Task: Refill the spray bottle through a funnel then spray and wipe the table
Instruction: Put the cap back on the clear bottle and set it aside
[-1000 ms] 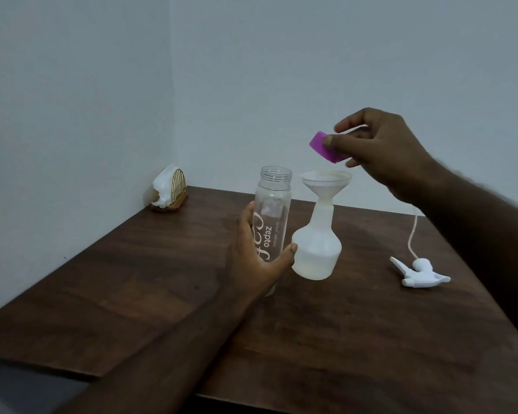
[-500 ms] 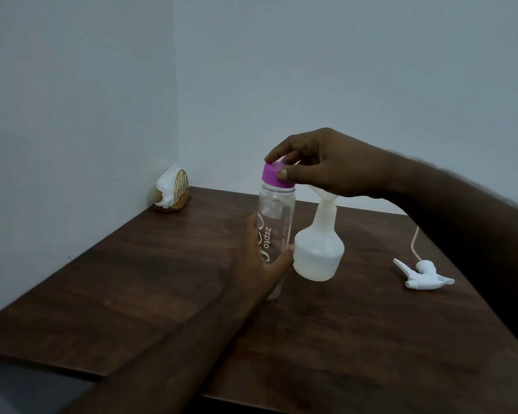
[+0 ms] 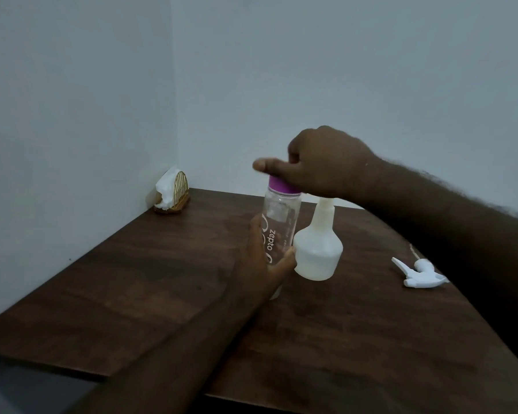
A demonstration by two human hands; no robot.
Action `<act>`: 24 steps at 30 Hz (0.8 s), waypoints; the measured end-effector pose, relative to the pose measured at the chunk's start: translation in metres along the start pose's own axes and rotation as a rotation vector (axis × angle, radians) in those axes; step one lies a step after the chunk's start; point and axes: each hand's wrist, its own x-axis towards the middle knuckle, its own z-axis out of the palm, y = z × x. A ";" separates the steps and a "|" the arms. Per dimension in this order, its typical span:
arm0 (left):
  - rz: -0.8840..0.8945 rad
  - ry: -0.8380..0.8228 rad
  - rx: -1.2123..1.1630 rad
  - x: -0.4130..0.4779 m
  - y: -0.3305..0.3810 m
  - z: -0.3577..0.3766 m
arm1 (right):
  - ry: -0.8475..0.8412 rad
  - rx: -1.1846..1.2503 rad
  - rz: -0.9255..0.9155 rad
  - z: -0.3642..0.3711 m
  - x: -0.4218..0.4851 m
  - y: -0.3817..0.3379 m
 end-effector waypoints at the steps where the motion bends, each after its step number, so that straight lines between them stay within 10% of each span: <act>1: 0.000 0.008 0.000 0.000 0.000 0.000 | 0.091 -0.055 0.051 0.000 0.000 0.001; 4: 0.003 0.047 -0.002 0.003 -0.003 0.001 | 0.248 0.021 0.110 -0.001 0.001 0.006; 9: -0.001 0.043 -0.005 0.003 -0.003 0.001 | -0.064 0.288 -0.088 -0.006 -0.001 0.004; 14: -0.007 0.064 -0.003 0.003 -0.006 -0.001 | 0.249 0.245 0.005 0.002 0.005 0.010; 20: -0.012 0.076 -0.002 0.005 -0.013 -0.003 | -0.283 0.403 -0.155 0.003 -0.002 0.008; 24: -0.051 0.088 -0.003 0.006 -0.017 -0.003 | -0.175 0.315 -0.082 0.006 0.000 0.006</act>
